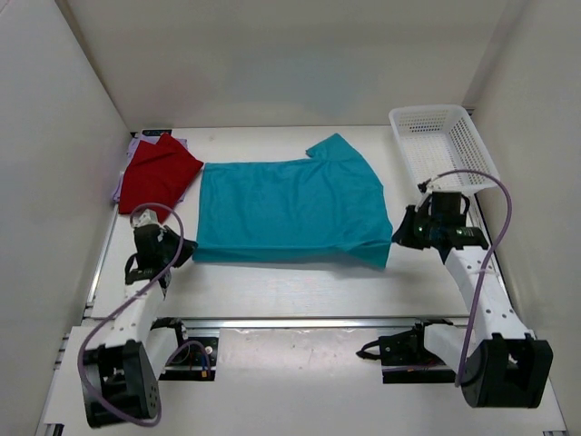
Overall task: Fold and stack the t-shirts
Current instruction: Flatten out the tshirt, then fold the flattened tshirt in 1/3 of the way
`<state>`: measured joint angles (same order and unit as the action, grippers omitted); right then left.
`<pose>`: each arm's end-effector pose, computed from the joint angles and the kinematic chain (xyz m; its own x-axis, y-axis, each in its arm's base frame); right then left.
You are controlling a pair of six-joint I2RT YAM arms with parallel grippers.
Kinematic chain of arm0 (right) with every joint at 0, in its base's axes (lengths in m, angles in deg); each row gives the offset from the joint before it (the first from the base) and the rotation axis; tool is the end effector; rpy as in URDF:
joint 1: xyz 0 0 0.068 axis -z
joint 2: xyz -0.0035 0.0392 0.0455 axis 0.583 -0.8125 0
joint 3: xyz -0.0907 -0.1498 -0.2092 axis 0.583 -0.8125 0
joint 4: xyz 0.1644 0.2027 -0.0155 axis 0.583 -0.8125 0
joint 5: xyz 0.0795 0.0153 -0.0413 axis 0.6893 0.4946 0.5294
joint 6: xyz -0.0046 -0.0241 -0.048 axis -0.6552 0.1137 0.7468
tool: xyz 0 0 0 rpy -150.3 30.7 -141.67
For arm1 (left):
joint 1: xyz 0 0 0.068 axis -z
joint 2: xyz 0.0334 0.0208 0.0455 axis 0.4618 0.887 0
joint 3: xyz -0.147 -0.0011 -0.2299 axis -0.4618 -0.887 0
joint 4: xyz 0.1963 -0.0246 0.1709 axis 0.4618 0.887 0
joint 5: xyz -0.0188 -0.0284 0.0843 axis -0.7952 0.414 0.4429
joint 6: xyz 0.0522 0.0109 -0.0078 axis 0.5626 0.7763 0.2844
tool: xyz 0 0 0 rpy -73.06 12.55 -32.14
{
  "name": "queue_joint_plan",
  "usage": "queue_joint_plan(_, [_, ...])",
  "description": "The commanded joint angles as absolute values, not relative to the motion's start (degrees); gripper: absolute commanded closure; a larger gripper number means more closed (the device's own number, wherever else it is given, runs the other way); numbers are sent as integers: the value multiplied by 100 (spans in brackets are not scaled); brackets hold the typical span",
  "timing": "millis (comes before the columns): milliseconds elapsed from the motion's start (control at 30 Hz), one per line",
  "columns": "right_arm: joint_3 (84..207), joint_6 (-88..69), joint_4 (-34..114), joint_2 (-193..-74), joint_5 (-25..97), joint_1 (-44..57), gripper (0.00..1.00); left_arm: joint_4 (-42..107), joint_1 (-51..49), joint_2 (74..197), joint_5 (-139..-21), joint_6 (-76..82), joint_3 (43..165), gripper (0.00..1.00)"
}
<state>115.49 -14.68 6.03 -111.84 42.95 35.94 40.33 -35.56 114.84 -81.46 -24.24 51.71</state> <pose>0.2100 0.0079 0.2604 -0.7649 0.2061 -0.6103 -0.0033 0.9462 0.3237 0.1852 0.0200 0.1700 -0.4903 -0.6908 -0.5314 -0.4005 0.7201 -0.5665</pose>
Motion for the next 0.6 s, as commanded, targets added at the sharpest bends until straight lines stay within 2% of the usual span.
queue_joint_plan(0, [11314,-1605,-239,-10755,4814,3786,100,4280,-3778,10846,-8468,-2180,5045,100])
queue_joint_plan(133, [10971,-1693,-662,-10298,4854,3611,100,4702,-3524,10397,-8337,-2030,4896,100])
queue_joint_plan(233, [10838,-1719,-401,-10269,4976,3829,100,4633,-3550,10439,-8363,-2003,4703,100])
queue_joint_plan(567, [11830,-1877,988,-12411,4486,3602,100,3553,-3532,11773,-8258,-2592,4983,100])
